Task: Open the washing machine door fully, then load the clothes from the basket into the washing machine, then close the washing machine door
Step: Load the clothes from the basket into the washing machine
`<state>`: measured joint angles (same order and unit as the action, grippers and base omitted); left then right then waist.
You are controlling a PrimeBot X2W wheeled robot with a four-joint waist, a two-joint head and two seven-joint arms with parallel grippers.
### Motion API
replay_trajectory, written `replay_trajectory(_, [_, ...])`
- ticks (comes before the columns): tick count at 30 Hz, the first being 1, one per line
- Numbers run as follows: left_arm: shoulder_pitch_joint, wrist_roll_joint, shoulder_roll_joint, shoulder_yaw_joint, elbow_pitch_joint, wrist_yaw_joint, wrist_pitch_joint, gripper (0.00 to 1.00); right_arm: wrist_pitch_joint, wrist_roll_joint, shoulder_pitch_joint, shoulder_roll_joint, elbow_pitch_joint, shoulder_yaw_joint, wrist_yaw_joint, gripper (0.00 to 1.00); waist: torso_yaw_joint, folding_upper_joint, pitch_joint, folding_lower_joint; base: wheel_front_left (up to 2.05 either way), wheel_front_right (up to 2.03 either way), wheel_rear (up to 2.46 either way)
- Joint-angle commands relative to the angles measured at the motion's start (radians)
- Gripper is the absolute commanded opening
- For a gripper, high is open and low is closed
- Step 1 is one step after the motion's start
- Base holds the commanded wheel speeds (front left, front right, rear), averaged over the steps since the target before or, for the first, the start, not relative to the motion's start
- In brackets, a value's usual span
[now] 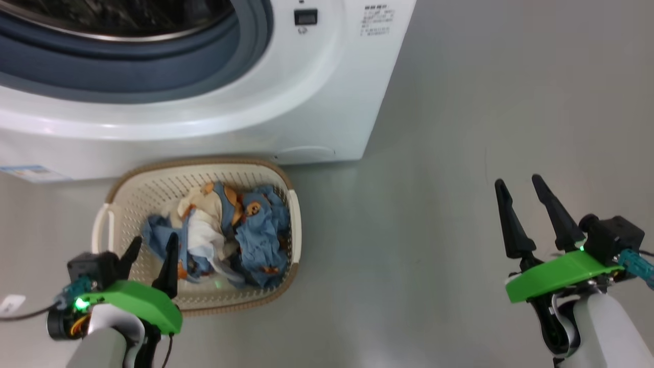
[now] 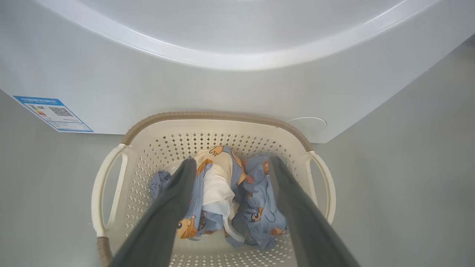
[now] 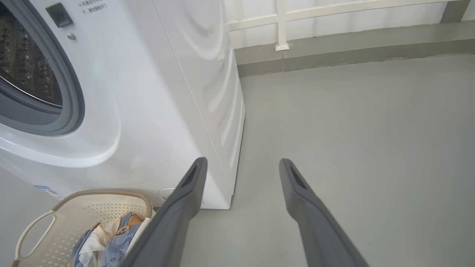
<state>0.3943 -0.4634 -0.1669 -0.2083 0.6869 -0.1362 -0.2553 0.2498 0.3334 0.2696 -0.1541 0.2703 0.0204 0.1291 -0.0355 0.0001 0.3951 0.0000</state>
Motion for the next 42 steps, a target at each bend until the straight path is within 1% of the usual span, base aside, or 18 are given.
replay_trajectory(1, [0.034,-0.011,-0.039,0.016,0.004,0.006,-0.006,1.00,0.012,-0.010,0.018,0.003,-0.027,0.026,0.002,1.00,-0.012,-0.0001,0.075,0.0000,0.00,0.00,0.00])
replay_trajectory(4, [0.076,-0.028,-0.048,-0.009,0.041,0.006,-0.006,1.00,0.012,-0.013,0.040,0.008,-0.032,0.029,0.002,1.00,-0.017,-0.0001,0.119,0.0000,0.00,0.00,0.00])
replay_trajectory(5, [0.107,-0.036,-0.053,-0.029,0.069,0.006,-0.006,1.00,0.012,-0.015,0.055,0.011,-0.036,0.030,0.002,1.00,-0.019,-0.0001,0.150,0.0000,0.00,0.00,0.00])
replay_trajectory(11, [0.206,-0.074,-0.061,-0.075,0.166,0.006,-0.006,1.00,0.012,-0.022,0.109,0.025,-0.047,0.036,0.002,1.00,-0.030,-0.0001,0.236,0.0000,0.00,0.00,0.00])
replay_trajectory(23, [0.360,-0.141,-0.113,-0.139,0.339,0.006,-0.006,1.00,0.012,-0.018,0.180,0.055,-0.062,0.061,0.002,1.00,-0.076,-0.0001,0.354,0.0000,0.00,0.00,0.00])
replay_trajectory(28, [0.438,-0.184,-0.128,-0.198,0.444,0.006,-0.002,1.00,0.012,-0.017,0.201,0.064,-0.067,0.066,0.002,1.00,-0.093,-0.0001,0.390,0.0000,0.00,0.00,0.00])
replay_trajectory(34, [0.497,-0.223,-0.145,-0.250,0.495,0.006,0.019,1.00,0.012,-0.019,0.220,0.073,-0.075,0.077,0.002,1.00,-0.107,-0.0001,0.427,0.0000,0.00,0.00,0.00])
replay_trajectory(42, [0.549,-0.257,-0.167,-0.301,0.521,0.006,0.039,1.00,0.012,-0.021,0.239,0.080,-0.080,0.086,0.002,1.00,-0.123,-0.0001,0.465,0.0000,0.00,0.00,0.00])
